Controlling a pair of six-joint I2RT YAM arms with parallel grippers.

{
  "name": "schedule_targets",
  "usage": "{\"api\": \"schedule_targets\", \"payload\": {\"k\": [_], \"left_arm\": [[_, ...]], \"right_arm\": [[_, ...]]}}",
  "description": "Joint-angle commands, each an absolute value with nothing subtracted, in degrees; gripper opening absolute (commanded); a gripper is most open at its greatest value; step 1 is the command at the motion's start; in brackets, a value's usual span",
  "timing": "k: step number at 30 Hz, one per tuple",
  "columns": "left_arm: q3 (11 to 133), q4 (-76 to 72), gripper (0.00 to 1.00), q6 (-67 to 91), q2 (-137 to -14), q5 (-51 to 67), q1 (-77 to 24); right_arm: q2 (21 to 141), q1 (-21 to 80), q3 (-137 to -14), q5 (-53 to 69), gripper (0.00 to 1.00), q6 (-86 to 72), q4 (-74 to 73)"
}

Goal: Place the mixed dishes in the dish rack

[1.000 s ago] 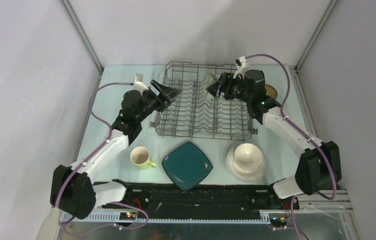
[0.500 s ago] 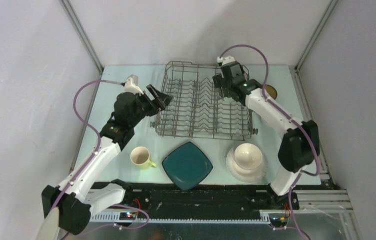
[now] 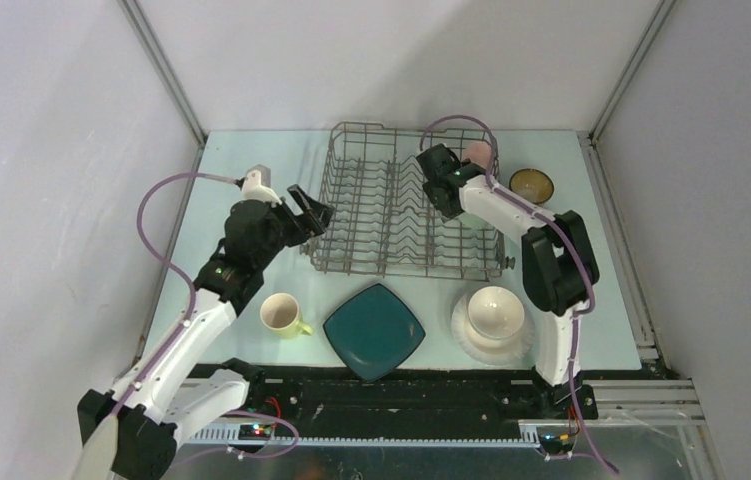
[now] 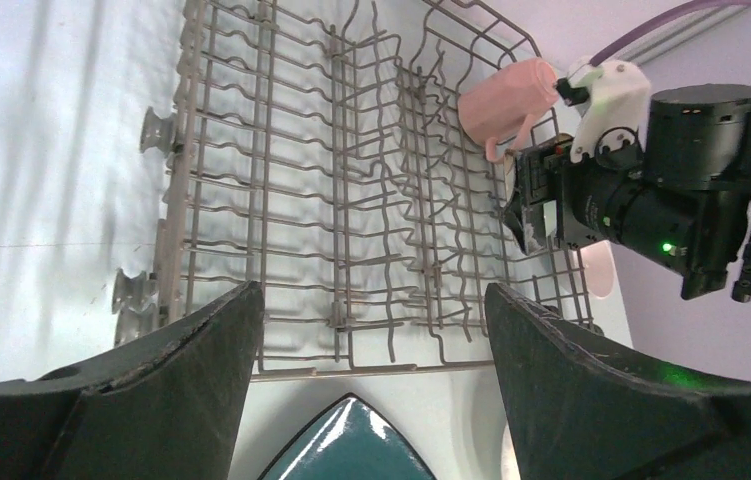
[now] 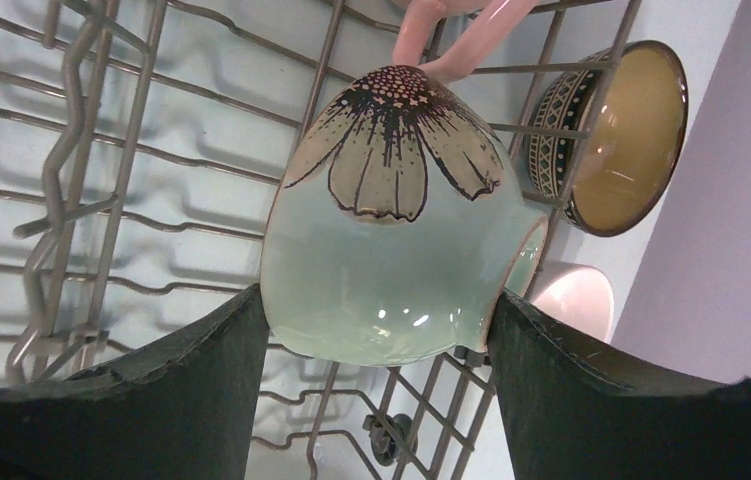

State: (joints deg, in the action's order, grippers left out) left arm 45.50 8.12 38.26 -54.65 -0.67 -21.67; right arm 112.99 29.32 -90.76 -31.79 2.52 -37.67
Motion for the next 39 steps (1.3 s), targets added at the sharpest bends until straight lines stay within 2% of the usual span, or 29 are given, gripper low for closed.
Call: {"api": "schedule_targets", "payload": {"k": [1,4,6,7,8,9,10,11,13,21,27,34,39], "left_arm": [[44.65,7.69,0.87,35.61,-52.36,-3.88,-21.45],[44.06,7.49,0.87,35.78,-52.41,-3.36,-21.45],[43.40,6.97,0.87,36.10,-52.51,-3.01,-21.45],[42.89,6.60,0.87,36.20,-52.55,-2.75,-21.45],[42.67,6.42,0.87,36.38,-52.60,-2.61,-21.45],[42.29,6.20,0.87,36.61,-52.72,-2.50,-21.45],[42.15,6.22,0.87,36.76,-52.77,-2.52,-21.45],[42.05,6.45,0.87,36.94,-52.90,-2.65,-21.45],[42.06,6.75,0.87,36.99,-53.10,-2.70,-21.46],[41.93,7.25,0.87,36.96,-52.68,-2.20,-21.65],[41.89,6.71,0.87,35.75,-52.11,-1.59,-23.20],[41.45,4.42,0.87,31.76,-51.28,1.97,-26.78],[38.65,2.01,0.87,31.15,-48.87,1.75,-28.11]], "right_arm": [[115.30,30.37,-94.93,-38.88,0.09,4.25,-35.91],[118.22,30.94,-95.08,-40.74,0.11,3.88,-36.03],[119.85,31.29,-95.10,-42.47,0.19,3.48,-36.17],[120.64,31.38,-95.05,-42.55,0.32,3.41,-36.23],[120.92,31.60,-94.84,-42.50,0.40,3.23,-36.26],[121.24,31.71,-94.71,-42.30,0.61,3.02,-36.32],[121.22,31.79,-94.43,-41.16,0.69,2.53,-36.41],[120.94,31.77,-94.24,-40.36,0.82,2.28,-36.57],[119.97,31.61,-93.77,-37.31,0.97,1.27,-36.85],[113.96,30.79,-91.94,-27.96,1.00,-0.77,-37.94],[102.48,31.70,-86.68,-24.06,1.00,-3.02,-35.90],[87.61,35.85,-78.42,-22.32,0.99,-11.00,-40.46],[76.90,41.10,-69.17,-21.23,0.87,-17.89,-44.45]]}}
